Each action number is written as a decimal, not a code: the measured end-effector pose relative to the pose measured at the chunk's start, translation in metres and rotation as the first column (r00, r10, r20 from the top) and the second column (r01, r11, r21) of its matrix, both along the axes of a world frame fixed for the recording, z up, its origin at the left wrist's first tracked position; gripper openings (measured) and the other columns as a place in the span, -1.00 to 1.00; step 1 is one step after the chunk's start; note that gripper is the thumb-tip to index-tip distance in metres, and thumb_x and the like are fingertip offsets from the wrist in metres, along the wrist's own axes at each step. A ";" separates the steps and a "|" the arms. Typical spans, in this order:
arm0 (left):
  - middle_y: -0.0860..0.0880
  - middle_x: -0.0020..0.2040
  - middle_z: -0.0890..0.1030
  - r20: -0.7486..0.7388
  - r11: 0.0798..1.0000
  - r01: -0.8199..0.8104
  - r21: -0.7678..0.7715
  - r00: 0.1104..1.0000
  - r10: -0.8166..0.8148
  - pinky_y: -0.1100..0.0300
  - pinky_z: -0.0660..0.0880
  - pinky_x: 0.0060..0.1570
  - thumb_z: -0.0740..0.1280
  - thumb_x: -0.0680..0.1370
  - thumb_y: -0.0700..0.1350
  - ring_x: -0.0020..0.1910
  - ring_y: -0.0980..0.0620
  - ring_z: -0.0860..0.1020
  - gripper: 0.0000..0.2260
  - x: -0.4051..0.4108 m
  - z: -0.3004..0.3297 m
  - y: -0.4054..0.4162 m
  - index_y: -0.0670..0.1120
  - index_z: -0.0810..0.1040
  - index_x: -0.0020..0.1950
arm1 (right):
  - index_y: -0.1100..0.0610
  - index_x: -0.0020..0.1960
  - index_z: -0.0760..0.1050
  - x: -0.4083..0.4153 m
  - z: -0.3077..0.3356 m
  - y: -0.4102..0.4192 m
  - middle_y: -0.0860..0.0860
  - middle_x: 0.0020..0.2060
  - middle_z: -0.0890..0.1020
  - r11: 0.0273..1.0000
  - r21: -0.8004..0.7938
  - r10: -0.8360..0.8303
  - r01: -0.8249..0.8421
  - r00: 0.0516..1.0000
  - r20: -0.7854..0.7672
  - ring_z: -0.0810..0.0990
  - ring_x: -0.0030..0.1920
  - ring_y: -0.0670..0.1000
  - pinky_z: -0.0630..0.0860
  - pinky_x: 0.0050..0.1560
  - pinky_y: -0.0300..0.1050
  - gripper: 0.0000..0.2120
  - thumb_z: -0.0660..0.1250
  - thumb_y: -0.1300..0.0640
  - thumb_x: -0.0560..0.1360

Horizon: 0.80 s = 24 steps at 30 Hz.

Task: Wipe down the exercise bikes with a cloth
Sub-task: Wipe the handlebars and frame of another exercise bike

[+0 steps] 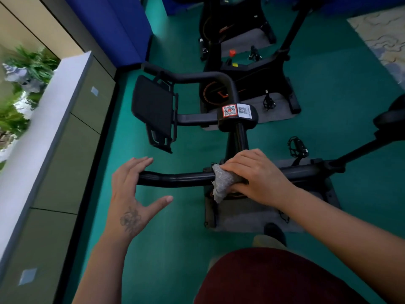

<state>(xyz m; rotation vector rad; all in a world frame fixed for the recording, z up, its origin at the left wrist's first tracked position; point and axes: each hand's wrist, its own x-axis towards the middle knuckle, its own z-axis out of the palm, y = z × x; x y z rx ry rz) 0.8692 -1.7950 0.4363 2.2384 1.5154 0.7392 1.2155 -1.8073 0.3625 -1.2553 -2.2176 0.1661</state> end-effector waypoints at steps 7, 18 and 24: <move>0.11 0.61 0.30 0.132 0.993 -0.040 -0.111 0.990 0.055 0.06 0.21 0.61 0.71 0.32 0.18 0.63 0.10 0.26 0.06 -0.005 0.003 -0.005 0.07 0.21 0.69 | 0.07 0.31 0.62 -0.024 0.012 0.005 -0.08 0.11 0.71 0.994 -0.101 -0.036 0.041 0.998 0.047 0.63 0.09 0.00 0.30 0.26 -0.01 -0.39 0.41 -0.31 0.42; 0.07 0.65 0.22 0.149 0.989 -0.036 -0.141 0.987 0.057 -0.21 0.27 0.62 0.69 0.29 0.13 0.67 0.07 0.22 0.13 -0.014 0.000 -0.009 -0.02 0.12 0.71 | 0.06 0.34 0.60 -0.083 0.019 0.021 -0.08 0.15 0.71 0.987 -0.162 -0.014 0.014 1.000 0.004 0.61 0.10 -0.02 0.25 0.25 -0.08 -0.36 0.48 -0.32 0.43; 0.18 0.72 0.13 0.183 0.975 -0.025 -0.221 0.981 0.066 -0.17 0.26 0.64 0.72 0.33 0.08 0.69 0.15 0.17 0.18 -0.024 0.003 -0.023 0.06 0.03 0.74 | 0.09 0.32 0.59 -0.109 0.021 0.027 -0.05 0.12 0.72 0.992 -0.123 -0.001 0.000 1.000 -0.006 0.63 0.07 0.01 0.35 0.23 0.02 -0.38 0.45 -0.31 0.44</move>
